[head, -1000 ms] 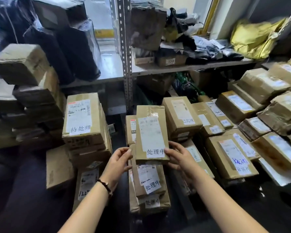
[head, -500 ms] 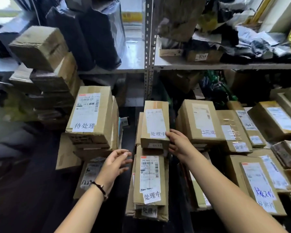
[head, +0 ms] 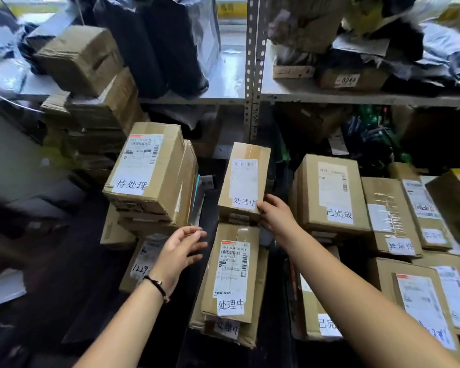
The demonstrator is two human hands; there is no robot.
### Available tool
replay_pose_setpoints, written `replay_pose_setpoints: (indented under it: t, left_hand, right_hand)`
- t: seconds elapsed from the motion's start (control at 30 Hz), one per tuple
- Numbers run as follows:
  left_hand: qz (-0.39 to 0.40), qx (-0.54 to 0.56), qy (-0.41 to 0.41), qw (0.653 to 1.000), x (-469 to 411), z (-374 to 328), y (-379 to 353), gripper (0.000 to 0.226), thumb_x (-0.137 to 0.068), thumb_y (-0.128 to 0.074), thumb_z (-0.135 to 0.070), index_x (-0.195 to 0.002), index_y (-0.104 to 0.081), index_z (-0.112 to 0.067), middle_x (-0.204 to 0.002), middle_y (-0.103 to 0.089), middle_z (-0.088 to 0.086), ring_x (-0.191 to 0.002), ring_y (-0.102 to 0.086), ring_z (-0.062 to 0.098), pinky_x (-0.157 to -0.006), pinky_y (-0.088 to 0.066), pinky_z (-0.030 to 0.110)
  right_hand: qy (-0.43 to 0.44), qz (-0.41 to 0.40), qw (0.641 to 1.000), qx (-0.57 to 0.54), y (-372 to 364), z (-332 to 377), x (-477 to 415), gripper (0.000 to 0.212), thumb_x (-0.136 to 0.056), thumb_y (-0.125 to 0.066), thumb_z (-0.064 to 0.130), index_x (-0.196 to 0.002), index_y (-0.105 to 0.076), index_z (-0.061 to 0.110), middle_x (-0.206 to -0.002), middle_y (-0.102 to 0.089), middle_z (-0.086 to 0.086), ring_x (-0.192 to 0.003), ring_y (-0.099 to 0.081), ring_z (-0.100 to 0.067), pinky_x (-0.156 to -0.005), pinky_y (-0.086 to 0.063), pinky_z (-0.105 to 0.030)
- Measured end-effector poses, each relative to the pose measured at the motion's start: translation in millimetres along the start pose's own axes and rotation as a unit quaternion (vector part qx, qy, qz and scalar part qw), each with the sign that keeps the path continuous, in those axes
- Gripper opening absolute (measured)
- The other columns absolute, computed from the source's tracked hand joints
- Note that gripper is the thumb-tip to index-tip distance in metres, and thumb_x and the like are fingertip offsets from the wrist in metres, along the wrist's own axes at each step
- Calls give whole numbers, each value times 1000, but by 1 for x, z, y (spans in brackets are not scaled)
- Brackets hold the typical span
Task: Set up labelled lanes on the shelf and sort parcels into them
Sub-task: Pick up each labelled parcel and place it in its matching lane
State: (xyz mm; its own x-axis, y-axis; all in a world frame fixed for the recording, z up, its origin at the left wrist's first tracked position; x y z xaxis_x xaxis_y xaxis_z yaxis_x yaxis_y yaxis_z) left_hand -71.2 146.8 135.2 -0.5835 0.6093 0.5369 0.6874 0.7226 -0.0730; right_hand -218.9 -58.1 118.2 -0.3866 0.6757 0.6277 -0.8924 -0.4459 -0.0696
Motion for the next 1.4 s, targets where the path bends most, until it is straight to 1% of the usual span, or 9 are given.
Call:
replay_pose_setpoints:
  t: [0.13, 0.3, 0.47, 0.6, 0.73, 0.8, 0.87, 1.07, 1.4]
  left_hand:
    - [-4, 5, -20, 1000, 10, -7, -4, 11, -100, -54, -18, -107, -63, -15, -109, -72, 3, -96, -68, 18, -77, -52, 30]
    - [-14, -35, -62, 997, 28, -14, 2, 11, -100, -55, -14, -105, -64, -17, -111, -70, 3, -98, -66, 17, -81, -50, 31]
    - [-35, -121, -118, 985, 65, -13, 34, 18, -98, -58, -8, -115, -63, -12, -106, -65, -3, -96, -60, 3, -83, -51, 16]
    - [-57, -114, -116, 985, 94, 3, 85, 19, -96, -62, -11, -113, -65, -17, -105, -67, -7, -90, -62, -8, -86, -49, 22]
    - [-77, -107, -125, 983, 119, 10, 140, 17, -95, -64, -12, -110, -65, -20, -104, -67, -5, -97, -63, 3, -85, -50, 19]
    - [-85, -106, -133, 982, 130, 11, 169, 18, -97, -59, -5, -111, -63, -16, -102, -67, -5, -88, -64, -7, -75, -50, 11]
    - [-87, -117, -136, 980, 139, 12, 198, 20, -97, -58, -5, -111, -63, -18, -104, -67, -7, -85, -63, -14, -78, -49, 13]
    - [-101, -97, -134, 981, 161, 15, 298, 19, -97, -59, -9, -109, -65, -23, -115, -67, -3, -104, -61, 9, -86, -50, 33]
    - [-52, -84, -105, 990, 115, 3, 357, 14, -99, -58, -18, -108, -65, -26, -120, -66, -2, -113, -61, 14, -86, -51, 30]
  right_hand:
    - [149, -74, 962, 216, 14, 30, 36, 54, -96, -62, 33, -146, -44, 25, -150, -42, 2, -126, -49, -16, -93, -44, -31]
    - [294, 31, 892, 341, -29, 38, 89, 49, -97, -59, 35, -144, -47, 29, -143, -47, 11, -126, -47, -3, -104, -45, -31]
    - [329, 125, 843, 406, -70, 9, 131, 45, -99, -58, 34, -142, -50, 25, -142, -52, 7, -128, -48, -7, -106, -40, -25]
    - [347, 179, 807, 444, -106, -24, 158, 44, -99, -59, 33, -141, -51, 23, -137, -54, 5, -125, -50, -10, -103, -38, -23]
    - [348, 215, 779, 475, -150, -50, 182, 45, -98, -60, 33, -141, -52, 22, -139, -54, 3, -128, -49, -10, -106, -37, -23]
    - [344, 227, 775, 479, -178, -61, 196, 44, -98, -59, 34, -140, -53, 22, -137, -55, 3, -128, -50, -11, -107, -39, -27]
    - [339, 237, 775, 478, -207, -71, 209, 42, -98, -60, 32, -139, -54, 20, -135, -56, 2, -126, -52, -11, -105, -40, -25]
    - [345, 244, 758, 497, -301, -105, 242, 42, -97, -62, 34, -137, -56, 23, -132, -59, 1, -118, -56, -12, -105, -43, -32]
    - [308, 205, 802, 468, -377, -114, 231, 45, -98, -59, 36, -141, -53, 26, -137, -56, 6, -112, -59, -10, -96, -44, -24]
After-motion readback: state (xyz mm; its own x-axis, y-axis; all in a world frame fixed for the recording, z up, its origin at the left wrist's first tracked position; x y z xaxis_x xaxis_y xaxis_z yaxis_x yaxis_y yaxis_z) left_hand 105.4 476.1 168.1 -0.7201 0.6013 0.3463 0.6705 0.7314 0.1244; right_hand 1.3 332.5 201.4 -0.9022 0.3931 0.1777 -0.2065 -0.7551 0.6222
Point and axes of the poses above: each hand's wrist, its own x-axis away from the middle knuckle, its own y-axis out of the back of the hand, z = x × y, the point moved 8 cm from there along -x, towards the middle knuckle
